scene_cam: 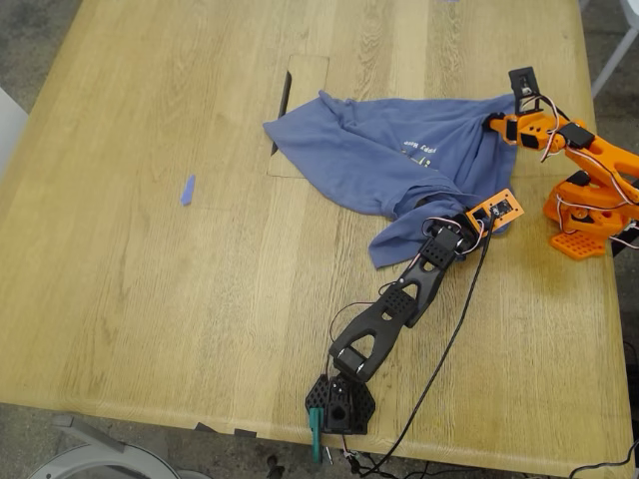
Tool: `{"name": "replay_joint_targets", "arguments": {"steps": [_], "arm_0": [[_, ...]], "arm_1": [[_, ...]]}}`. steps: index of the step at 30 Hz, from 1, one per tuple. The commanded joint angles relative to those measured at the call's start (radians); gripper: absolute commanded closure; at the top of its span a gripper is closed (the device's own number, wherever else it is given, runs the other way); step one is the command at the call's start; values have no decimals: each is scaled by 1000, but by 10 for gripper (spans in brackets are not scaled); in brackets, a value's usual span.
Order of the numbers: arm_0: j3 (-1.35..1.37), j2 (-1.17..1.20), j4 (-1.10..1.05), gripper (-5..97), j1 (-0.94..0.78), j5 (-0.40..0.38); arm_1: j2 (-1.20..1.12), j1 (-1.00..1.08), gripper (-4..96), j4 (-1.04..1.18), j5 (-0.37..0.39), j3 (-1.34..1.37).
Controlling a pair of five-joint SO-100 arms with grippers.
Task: Fold a T-shirt
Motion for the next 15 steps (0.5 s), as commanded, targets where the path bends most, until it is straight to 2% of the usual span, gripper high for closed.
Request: {"name": "replay_joint_targets", "arguments": {"steps": [1, 8, 15], "arm_0": [[-26, 0, 48, 917, -169, -15], [-25, 81, 48, 917, -242, -21], [-25, 290, 52, 917, -376, -26]], "arm_1": [[41, -20, 913, 11, 0, -81], [49, -37, 913, 64, -5, -169], [49, -60, 913, 126, -5, -298]]}}
